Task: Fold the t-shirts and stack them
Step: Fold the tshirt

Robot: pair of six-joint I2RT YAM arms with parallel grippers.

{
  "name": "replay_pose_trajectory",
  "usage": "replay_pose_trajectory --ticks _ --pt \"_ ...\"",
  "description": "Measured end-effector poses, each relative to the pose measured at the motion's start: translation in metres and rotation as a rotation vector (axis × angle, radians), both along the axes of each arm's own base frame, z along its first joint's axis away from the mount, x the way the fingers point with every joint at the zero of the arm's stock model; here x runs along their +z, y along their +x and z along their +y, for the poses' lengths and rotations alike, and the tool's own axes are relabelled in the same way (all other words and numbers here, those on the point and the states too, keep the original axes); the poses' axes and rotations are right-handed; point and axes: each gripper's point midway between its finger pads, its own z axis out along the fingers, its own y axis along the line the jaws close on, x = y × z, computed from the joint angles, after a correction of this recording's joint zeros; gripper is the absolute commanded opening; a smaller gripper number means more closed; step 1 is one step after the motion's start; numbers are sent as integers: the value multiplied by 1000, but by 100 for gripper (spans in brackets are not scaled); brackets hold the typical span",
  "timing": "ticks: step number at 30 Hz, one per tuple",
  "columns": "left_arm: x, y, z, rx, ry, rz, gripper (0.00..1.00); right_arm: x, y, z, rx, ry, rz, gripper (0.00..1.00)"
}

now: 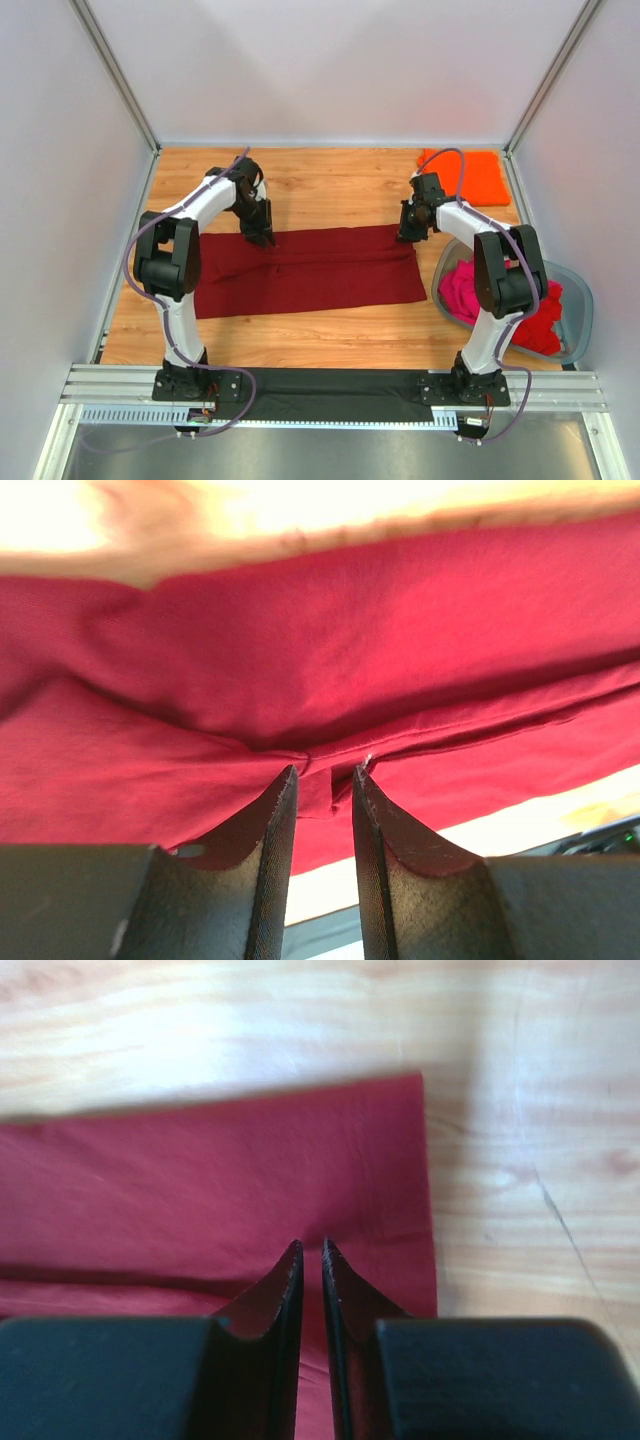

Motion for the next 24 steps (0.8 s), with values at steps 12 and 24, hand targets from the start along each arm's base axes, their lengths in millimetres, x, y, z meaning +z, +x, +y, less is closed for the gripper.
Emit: replay_pose_trajectory --ticks 12,24 --pt "-14 -36 7 -17 84 96 34 -13 -37 -9 31 -39 69 4" --pt "23 -17 70 115 299 -5 38 -21 -57 -7 62 -84 87 2"
